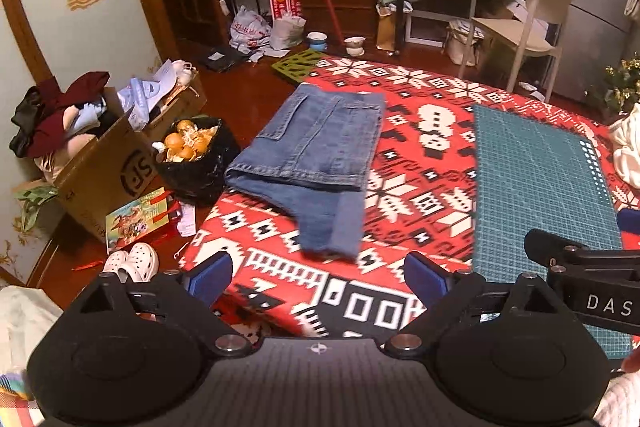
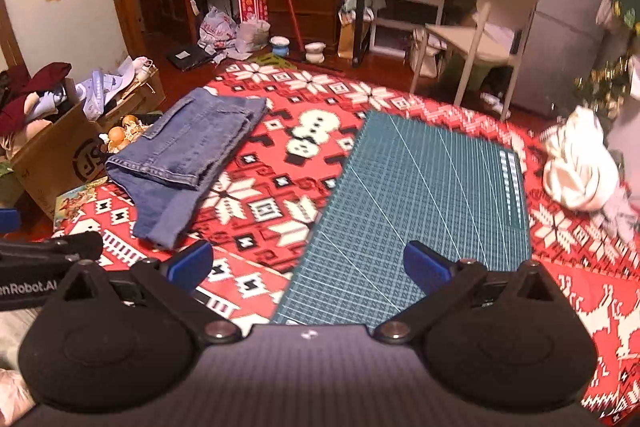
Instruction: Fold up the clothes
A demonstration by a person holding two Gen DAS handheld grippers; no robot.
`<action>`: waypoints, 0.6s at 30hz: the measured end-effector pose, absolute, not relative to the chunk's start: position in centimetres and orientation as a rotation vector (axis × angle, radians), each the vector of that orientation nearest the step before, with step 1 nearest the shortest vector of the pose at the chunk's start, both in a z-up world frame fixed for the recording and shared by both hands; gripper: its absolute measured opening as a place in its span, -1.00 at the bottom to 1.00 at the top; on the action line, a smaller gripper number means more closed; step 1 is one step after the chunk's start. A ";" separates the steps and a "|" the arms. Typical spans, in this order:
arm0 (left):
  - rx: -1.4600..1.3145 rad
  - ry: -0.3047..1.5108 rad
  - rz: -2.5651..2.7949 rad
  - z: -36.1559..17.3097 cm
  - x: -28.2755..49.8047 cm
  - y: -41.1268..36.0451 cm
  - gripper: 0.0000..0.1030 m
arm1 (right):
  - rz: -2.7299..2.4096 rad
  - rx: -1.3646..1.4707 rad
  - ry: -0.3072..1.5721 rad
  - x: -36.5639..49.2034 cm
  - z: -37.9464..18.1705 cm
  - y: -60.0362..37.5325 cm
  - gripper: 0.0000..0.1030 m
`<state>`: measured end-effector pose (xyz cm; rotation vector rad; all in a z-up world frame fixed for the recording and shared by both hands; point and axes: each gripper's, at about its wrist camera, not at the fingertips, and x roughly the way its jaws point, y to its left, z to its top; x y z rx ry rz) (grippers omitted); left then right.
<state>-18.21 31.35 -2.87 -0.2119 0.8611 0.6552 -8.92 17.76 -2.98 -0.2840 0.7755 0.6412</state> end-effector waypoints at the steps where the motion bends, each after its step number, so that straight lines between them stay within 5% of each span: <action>1: -0.219 0.861 0.660 -2.9 -18.6 31.7 0.81 | 0.647 -0.297 0.764 -9.6 -2.8 18.5 0.99; 18: -0.267 0.834 0.713 -2.1 -23.4 34.3 0.82 | 0.654 -0.304 0.766 -14.6 -1.2 21.3 0.99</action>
